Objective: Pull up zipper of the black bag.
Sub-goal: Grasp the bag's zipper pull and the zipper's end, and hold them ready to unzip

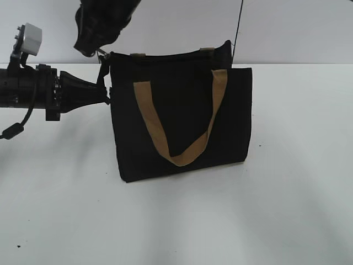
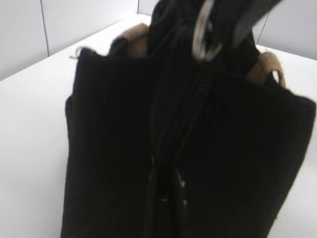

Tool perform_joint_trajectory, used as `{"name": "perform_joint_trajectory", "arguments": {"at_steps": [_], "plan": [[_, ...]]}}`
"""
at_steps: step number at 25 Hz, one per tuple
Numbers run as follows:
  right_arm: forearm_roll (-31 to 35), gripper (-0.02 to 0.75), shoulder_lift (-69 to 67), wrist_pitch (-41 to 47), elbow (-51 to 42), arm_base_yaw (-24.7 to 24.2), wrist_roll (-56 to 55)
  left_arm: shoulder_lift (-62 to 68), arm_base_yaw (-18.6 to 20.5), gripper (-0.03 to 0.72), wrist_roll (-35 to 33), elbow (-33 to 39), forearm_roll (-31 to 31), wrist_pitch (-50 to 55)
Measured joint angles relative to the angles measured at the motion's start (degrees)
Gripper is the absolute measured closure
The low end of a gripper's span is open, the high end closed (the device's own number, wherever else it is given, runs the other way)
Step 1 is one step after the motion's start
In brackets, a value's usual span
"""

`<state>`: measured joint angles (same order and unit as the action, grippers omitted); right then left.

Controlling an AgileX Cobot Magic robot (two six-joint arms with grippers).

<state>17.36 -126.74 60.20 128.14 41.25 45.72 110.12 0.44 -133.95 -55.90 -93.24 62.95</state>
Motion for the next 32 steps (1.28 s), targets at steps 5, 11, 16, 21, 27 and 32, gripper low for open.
{"name": "perform_joint_trajectory", "arguments": {"at_steps": [5, 11, 16, 21, 27, 32], "plan": [[0.06, 0.747, 0.14, 0.17, 0.10, 0.00, -4.34, -0.07, -0.02, 0.655, 0.74, 0.00, 1.49, -0.74], [-1.73, 0.748, 0.79, 2.49, 0.10, -1.26, -9.16, -0.19, -0.02, 0.656, 1.73, 0.00, 1.89, -1.07], [-4.10, 0.748, 2.60, 6.41, 0.17, -2.76, -10.32, -0.23, -0.02, 0.656, 3.03, -0.07, 2.13, -2.04], [-4.14, 0.749, 3.77, 8.44, 0.02, -4.09, -10.50, -0.49, -0.28, 0.656, 5.00, -0.32, 3.38, -2.88], [-4.18, 0.749, 3.82, 9.20, -0.04, -5.06, -10.66, -1.63, -0.34, 0.657, 7.08, -0.50, 5.63, -4.48], [-4.18, 0.749, 3.88, 8.70, -0.04, -5.13, -14.32, -5.03, 0.80, 0.656, 9.68, -0.50, 8.78, -6.13]]}}
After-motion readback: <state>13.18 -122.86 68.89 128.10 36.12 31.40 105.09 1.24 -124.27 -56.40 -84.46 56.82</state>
